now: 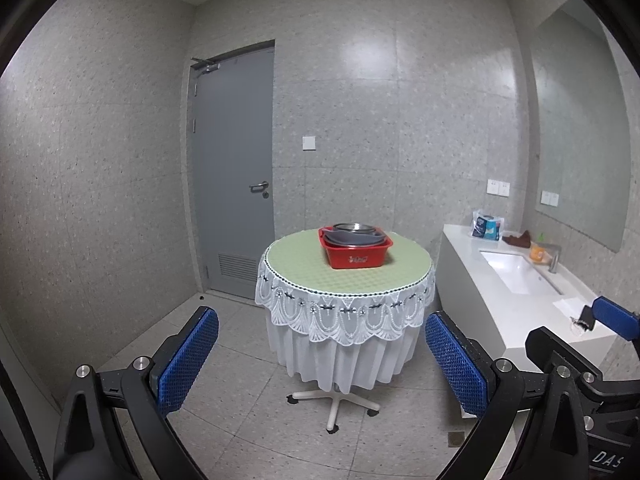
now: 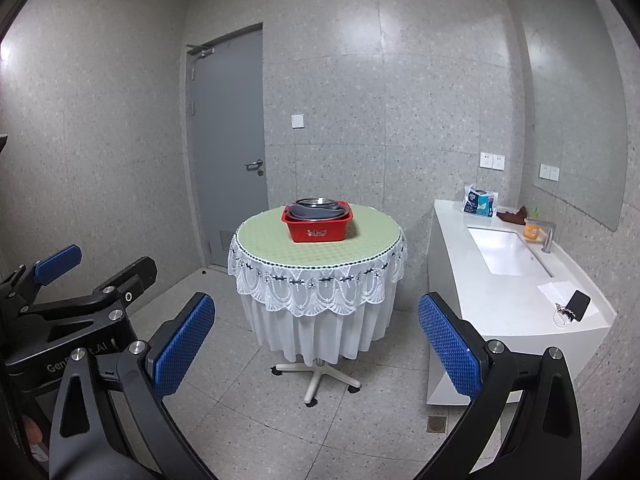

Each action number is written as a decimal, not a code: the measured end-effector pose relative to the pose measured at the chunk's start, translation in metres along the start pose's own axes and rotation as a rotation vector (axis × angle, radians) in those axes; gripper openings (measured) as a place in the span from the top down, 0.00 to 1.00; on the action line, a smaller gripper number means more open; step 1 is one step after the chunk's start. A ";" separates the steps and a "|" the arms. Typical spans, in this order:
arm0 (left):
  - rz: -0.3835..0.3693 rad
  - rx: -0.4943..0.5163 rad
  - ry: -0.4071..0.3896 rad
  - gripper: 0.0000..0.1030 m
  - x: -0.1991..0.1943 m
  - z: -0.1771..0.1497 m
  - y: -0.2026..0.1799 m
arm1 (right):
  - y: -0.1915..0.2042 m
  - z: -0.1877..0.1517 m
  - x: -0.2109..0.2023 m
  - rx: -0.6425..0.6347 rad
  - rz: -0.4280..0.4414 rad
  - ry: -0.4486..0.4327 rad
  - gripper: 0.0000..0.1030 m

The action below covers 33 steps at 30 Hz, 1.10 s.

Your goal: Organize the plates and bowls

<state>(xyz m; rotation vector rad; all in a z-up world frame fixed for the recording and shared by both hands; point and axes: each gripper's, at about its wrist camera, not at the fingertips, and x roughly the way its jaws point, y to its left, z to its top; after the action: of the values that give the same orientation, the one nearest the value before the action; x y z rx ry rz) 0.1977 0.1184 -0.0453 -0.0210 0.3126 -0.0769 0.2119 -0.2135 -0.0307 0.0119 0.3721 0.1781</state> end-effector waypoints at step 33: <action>-0.003 0.011 -0.001 0.01 0.030 0.000 -0.003 | -0.011 0.004 0.013 0.005 -0.004 0.006 0.00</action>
<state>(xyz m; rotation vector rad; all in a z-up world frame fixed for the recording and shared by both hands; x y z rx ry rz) 0.2255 0.1131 -0.0544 -0.0102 0.3114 -0.0815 0.2275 -0.2219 -0.0320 0.0150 0.3787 0.1731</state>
